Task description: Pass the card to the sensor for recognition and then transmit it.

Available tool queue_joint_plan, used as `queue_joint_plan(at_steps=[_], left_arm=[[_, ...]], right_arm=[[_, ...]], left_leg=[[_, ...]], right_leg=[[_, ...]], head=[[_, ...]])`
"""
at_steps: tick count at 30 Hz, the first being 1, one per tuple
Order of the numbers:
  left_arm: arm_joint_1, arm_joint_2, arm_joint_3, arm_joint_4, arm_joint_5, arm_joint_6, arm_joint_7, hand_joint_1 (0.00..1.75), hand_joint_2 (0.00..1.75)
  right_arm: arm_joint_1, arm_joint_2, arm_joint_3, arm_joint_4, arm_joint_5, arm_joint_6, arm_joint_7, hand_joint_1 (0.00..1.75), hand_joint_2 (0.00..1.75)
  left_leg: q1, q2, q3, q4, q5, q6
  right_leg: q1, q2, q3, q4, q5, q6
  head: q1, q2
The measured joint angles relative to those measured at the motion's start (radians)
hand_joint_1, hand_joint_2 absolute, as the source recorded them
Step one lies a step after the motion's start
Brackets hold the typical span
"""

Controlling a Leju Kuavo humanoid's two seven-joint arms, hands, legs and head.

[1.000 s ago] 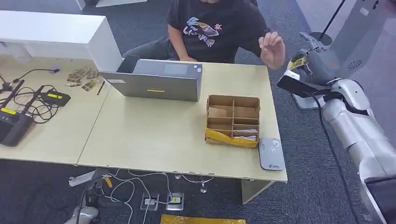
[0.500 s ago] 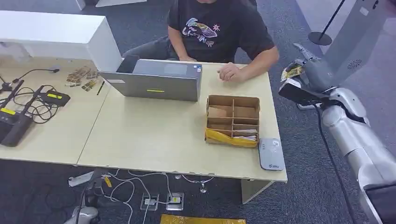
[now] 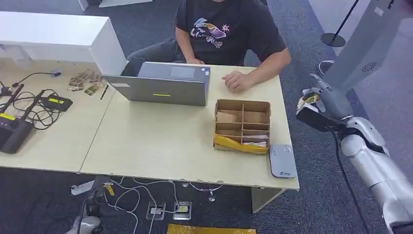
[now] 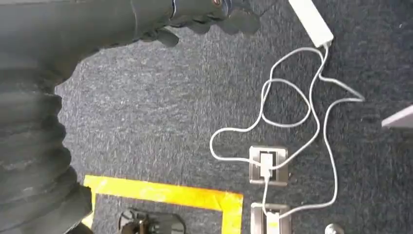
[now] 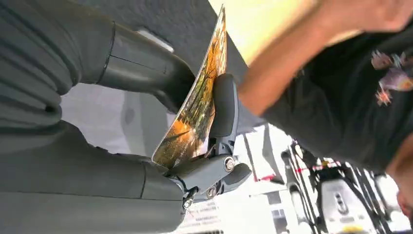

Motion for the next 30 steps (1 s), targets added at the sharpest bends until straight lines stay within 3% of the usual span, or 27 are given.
queue_joint_plan(at_steps=[7,12,30], left_arm=[[0.0,0.003,0.003,0.0,-0.013,-0.003,-0.001,0.0,1.75],[0.0,0.005,0.003,0.0,-0.019,-0.005,-0.001,0.0,1.75],[0.0,0.01,0.004,0.0,-0.01,-0.005,-0.004,0.0,1.75]], right_arm=[[0.17,-0.042,-0.036,-0.17,0.02,0.056,0.078,1.75,1.75],[0.267,-0.05,-0.05,-0.257,0.028,0.066,0.098,1.75,1.75],[0.329,-0.039,-0.046,-0.355,0.058,0.125,0.109,1.75,1.75]], left_leg=[[0.0,0.0,0.0,0.0,0.0,0.0],[0.001,0.001,-0.001,0.0,0.0,0.0],[0.001,0.001,-0.001,0.0,0.0,0.0]], right_leg=[[0.0,0.001,0.0,0.0,0.0,0.0],[0.001,0.001,0.0,0.0,0.0,0.0],[0.001,0.001,0.0,0.0,0.0,0.0]], head=[[-0.001,0.0],[-0.001,0.0],[0.0,0.0]])
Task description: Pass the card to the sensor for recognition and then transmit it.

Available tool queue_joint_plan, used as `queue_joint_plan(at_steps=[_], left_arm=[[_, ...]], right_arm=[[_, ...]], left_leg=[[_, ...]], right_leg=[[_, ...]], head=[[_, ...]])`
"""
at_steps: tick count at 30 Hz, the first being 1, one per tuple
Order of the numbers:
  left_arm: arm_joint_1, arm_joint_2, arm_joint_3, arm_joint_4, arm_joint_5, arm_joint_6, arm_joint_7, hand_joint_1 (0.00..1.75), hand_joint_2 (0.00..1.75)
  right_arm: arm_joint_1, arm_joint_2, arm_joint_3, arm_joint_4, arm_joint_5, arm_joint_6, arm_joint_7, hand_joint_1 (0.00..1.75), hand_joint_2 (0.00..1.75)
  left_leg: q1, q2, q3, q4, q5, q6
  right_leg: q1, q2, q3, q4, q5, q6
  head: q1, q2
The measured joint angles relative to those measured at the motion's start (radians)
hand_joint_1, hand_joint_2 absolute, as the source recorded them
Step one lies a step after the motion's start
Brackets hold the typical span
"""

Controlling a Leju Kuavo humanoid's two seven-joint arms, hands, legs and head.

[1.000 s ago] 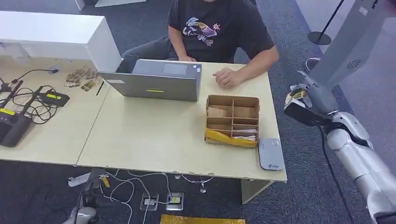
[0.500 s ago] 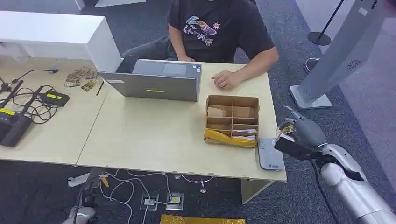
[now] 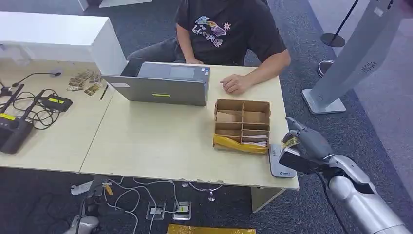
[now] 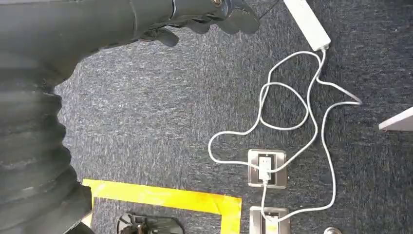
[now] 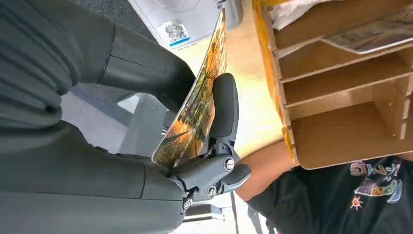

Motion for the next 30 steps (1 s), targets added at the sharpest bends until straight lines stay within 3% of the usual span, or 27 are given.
queue_joint_plan(at_steps=[12,20,30], left_arm=[[0.001,0.005,0.002,0.0,0.001,0.0,-0.009,0.0,1.75],[0.003,0.009,0.017,0.001,0.001,-0.001,-0.009,0.0,1.75],[0.005,0.01,0.023,0.001,0.001,-0.002,-0.009,0.0,1.75]], right_arm=[[0.013,0.014,0.019,0.005,0.002,0.026,0.002,1.75,1.75],[0.01,0.034,0.032,0.103,0.015,-0.058,-0.021,1.75,1.75],[-0.001,0.047,0.033,0.209,0.013,-0.079,-0.032,1.75,1.75]], left_leg=[[0.0,0.0,0.0,0.0,0.0,-0.001],[0.0,0.0,0.0,0.0,-0.001,-0.001],[0.0,0.001,0.0,0.0,-0.001,-0.001]], right_leg=[[0.0,0.0,0.0,0.0,0.0,0.0],[0.0,0.0,0.0,0.0,0.0,0.0],[0.0,0.001,0.0,0.0,0.0,0.0]], head=[[0.0,0.0],[0.0,0.0],[0.0,0.0]])
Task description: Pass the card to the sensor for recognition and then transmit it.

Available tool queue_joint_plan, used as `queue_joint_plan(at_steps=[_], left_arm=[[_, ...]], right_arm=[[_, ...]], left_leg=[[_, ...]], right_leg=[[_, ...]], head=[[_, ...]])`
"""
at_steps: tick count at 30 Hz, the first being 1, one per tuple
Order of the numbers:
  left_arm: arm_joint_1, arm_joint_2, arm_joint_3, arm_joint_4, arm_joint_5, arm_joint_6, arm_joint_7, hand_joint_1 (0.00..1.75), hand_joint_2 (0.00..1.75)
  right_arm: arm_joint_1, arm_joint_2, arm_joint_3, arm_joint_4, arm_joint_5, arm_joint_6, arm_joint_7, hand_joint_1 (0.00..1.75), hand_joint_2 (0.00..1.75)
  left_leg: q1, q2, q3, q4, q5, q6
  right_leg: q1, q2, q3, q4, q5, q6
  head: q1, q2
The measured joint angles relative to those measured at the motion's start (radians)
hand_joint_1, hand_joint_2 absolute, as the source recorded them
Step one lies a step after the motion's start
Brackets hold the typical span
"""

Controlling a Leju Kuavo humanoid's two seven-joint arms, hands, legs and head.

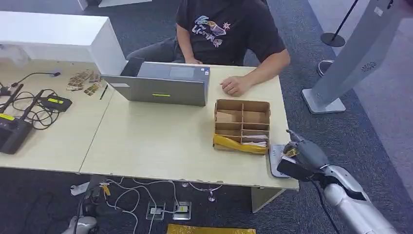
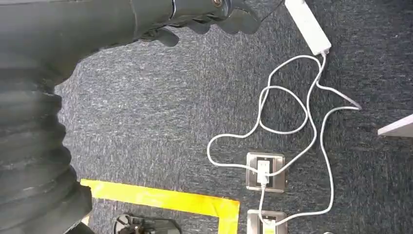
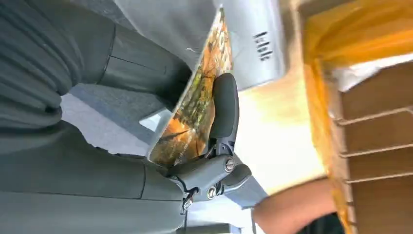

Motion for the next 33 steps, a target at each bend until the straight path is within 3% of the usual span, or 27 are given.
queue_joint_plan(at_steps=[33], left_arm=[[0.0,0.0,0.002,0.0,-0.015,-0.009,0.0,0.0,1.75]], right_arm=[[-0.043,0.026,-0.002,0.167,-0.022,-0.073,-0.032,1.75,1.75]], left_leg=[[0.0,0.002,0.001,0.0,0.0,0.0]], right_leg=[[0.0,0.001,0.001,0.0,0.0,0.0]], head=[[0.0,0.0]])
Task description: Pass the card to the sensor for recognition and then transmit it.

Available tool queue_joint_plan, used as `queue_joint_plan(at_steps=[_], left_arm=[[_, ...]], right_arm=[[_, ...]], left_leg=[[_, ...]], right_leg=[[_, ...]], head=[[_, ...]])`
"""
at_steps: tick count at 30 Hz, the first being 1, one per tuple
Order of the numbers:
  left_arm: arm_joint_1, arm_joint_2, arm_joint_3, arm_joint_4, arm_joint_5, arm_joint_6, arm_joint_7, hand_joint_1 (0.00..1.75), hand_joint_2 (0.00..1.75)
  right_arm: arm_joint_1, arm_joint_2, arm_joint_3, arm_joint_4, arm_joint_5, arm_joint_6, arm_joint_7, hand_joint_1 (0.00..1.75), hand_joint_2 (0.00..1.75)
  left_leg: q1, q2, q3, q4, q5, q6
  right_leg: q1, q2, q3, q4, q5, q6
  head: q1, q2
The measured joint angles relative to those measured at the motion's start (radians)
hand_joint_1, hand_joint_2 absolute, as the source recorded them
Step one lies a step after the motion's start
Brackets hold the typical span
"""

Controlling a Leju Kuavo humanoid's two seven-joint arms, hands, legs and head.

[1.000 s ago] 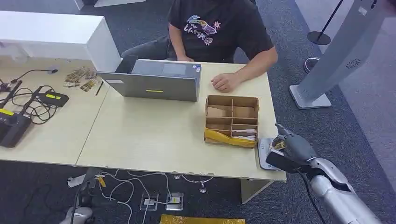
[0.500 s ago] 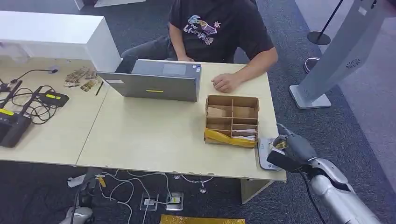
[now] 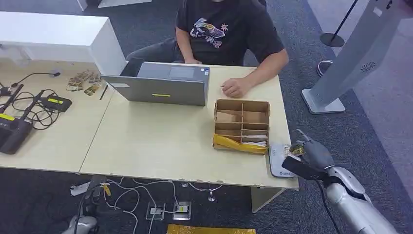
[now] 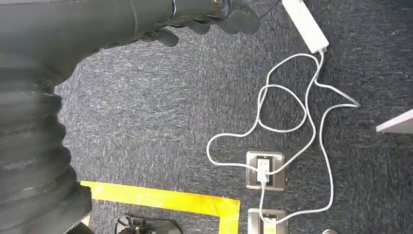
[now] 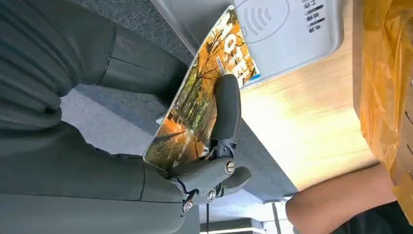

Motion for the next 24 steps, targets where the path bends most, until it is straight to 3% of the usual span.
queue_joint_plan(at_steps=[9,18,24], left_arm=[[0.0,0.0,0.0,0.0,-0.016,0.004,0.0,0.0,1.75],[-0.001,-0.01,-0.002,-0.001,-0.073,-0.011,0.022,0.0,1.75],[-0.007,-0.027,-0.003,-0.001,-0.111,-0.015,0.052,0.0,1.75]], right_arm=[[-0.115,-0.006,-0.033,0.016,-0.059,-0.026,-0.013,1.75,1.75],[-0.411,0.001,-0.104,0.031,-0.157,-0.032,-0.09,1.75,1.75],[-0.621,0.056,-0.105,0.088,-0.159,-0.064,-0.104,1.75,1.75]], left_leg=[[-0.001,0.001,0.0,0.0,0.001,0.0],[-0.001,0.0,-0.001,0.0,0.001,0.001],[-0.001,-0.003,-0.002,0.0,0.004,0.001]], right_leg=[[-0.001,0.001,-0.001,0.0,0.002,0.001],[-0.001,0.0,-0.001,0.001,0.002,0.001],[-0.001,-0.004,-0.001,0.001,0.002,0.001]], head=[[0.0,0.0],[0.0,0.0],[0.0,0.0]])
